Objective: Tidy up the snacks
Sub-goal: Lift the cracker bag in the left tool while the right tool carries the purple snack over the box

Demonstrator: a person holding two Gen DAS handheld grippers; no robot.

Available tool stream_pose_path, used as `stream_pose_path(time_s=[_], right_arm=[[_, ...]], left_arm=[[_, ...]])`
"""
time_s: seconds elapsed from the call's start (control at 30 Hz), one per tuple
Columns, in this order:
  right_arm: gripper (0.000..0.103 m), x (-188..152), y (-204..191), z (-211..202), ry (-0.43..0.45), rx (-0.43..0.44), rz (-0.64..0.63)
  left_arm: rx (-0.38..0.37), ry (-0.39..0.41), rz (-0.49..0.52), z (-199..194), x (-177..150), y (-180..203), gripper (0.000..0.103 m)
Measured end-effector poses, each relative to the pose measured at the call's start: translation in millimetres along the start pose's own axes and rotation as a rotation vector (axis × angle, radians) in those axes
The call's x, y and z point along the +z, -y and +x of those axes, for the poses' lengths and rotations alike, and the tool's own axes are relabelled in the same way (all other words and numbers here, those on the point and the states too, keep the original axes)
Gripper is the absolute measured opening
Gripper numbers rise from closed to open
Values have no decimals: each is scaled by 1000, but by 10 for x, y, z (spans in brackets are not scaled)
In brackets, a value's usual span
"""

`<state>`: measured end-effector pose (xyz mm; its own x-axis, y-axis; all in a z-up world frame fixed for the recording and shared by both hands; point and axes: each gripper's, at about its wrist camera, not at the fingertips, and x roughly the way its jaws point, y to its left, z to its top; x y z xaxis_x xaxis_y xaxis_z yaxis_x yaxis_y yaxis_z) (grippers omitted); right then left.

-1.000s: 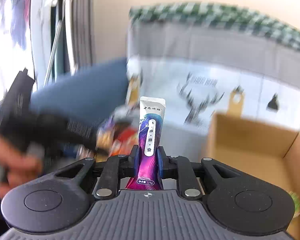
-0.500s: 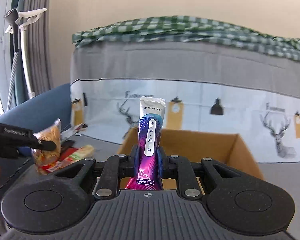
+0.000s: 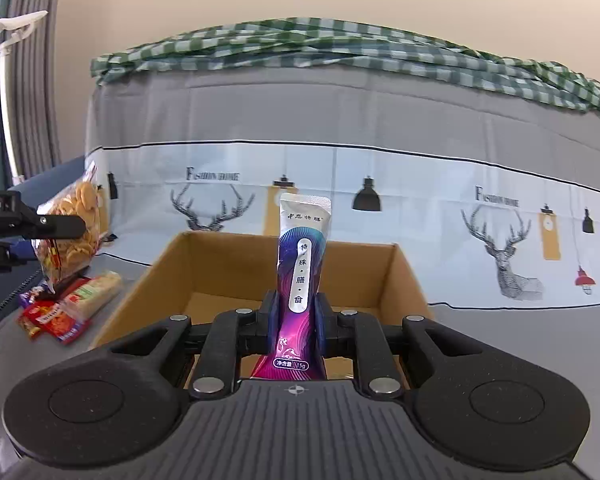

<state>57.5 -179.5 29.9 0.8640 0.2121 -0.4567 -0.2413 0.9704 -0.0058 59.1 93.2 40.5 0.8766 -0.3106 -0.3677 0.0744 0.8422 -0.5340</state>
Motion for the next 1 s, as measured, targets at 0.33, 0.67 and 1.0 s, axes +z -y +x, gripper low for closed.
stream_pose_path(time_s=[0.33,0.67,1.0], right_arm=[[19,-49,177,-1,-9,-35,18],[19,-47,133,-11,1,-34,7],[19,-40,159,-13,-3,-35,3]], left_arm=[[-60,-20,98,109,-167,303,53],[-72,-29,127,133,-212,346,53],[-69,-31,128,143,-203,345,53]])
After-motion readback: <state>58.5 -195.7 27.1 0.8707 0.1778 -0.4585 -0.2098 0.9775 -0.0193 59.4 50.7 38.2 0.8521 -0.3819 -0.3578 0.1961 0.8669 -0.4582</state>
